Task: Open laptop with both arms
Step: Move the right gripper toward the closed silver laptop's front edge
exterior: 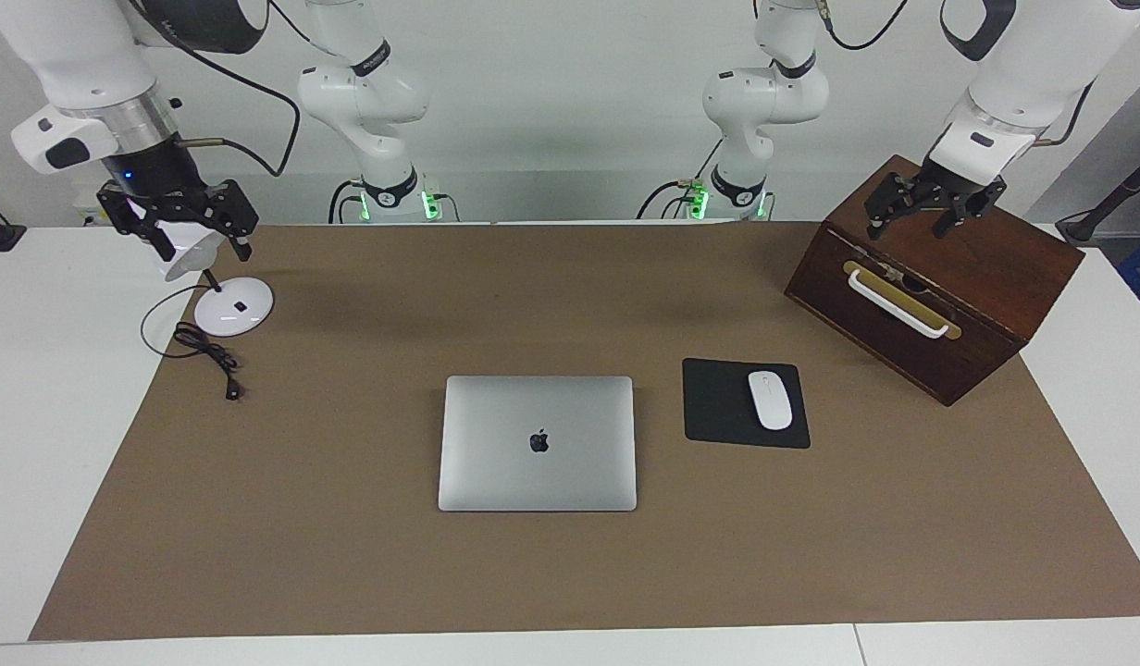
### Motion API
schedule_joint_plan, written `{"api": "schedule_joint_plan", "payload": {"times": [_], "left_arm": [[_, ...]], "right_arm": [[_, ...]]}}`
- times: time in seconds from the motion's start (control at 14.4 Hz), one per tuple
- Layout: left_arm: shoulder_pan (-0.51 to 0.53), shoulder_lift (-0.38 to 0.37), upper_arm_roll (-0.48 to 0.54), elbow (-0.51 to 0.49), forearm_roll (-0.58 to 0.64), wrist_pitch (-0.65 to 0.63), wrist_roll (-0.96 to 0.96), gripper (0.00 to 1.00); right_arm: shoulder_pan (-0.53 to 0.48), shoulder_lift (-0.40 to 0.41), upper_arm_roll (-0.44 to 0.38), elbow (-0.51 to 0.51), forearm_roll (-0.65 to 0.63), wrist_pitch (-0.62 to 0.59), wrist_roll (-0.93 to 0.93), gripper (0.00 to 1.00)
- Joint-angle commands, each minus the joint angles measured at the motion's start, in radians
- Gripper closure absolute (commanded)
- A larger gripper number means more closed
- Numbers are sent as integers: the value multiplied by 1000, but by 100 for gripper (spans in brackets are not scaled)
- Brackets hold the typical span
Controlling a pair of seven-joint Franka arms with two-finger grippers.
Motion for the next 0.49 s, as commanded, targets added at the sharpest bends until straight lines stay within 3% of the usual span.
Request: {"api": "schedule_joint_plan", "payload": {"times": [0.0, 0.14, 0.42], "left_arm": [[-2, -68, -3, -127, 11, 126, -3, 100], [2, -65, -5, -125, -11, 160, -2, 100], [2, -56, -5, -124, -37, 247, -3, 100]], "right_arm": [[7, -18, 122, -30, 76, 119, 322, 0], [7, -11, 224, -32, 78, 229, 558, 0], [8, 43, 350, -40, 79, 459, 836, 0]]}}
